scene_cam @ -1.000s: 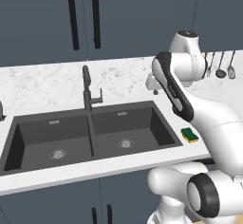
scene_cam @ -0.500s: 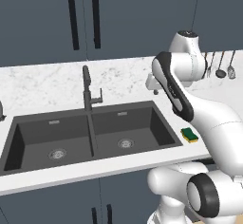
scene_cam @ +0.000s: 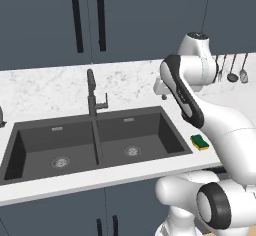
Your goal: Pick the pan and sponge and place them into the sink. Then turn on the water.
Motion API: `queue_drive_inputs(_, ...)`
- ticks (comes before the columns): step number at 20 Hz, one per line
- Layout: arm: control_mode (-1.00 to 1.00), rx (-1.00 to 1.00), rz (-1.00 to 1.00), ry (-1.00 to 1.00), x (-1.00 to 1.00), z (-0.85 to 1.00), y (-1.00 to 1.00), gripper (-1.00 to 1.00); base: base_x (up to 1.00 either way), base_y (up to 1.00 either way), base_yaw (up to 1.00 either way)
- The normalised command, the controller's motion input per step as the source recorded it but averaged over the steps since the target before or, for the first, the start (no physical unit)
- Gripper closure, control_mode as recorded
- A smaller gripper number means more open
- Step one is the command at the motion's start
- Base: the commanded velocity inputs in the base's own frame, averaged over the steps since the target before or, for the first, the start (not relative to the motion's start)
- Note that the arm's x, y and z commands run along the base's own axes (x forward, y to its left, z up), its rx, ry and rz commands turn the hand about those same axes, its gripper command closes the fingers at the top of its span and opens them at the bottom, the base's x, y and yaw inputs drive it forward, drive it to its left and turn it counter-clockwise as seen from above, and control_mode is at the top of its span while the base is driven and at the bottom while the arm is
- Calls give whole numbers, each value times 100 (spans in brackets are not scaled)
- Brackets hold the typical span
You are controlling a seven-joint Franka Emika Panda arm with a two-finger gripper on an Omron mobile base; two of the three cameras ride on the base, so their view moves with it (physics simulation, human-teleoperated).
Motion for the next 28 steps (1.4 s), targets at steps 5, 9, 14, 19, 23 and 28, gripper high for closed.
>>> queue_drive_inputs(5, -100, 0, 0, 0, 0, 0, 0, -100, 0, 0, 0)
queue_drive_inputs(9, -100, 0, 2, -4, -19, 0, 0, -100, 0, 0, 0)
queue_drive_inputs(14, -100, -1, 0, -1, -44, -26, -45, -100, 0, 0, 0)
queue_drive_inputs(19, -100, -3, -3, 0, -16, -31, -71, -100, 0, 0, 0)
queue_drive_inputs(23, -100, -9, 0, 6, 2, -30, -58, -100, 0, 0, 0)
queue_drive_inputs(28, -100, -9, 0, 12, 19, -35, -40, -100, 0, 0, 0)
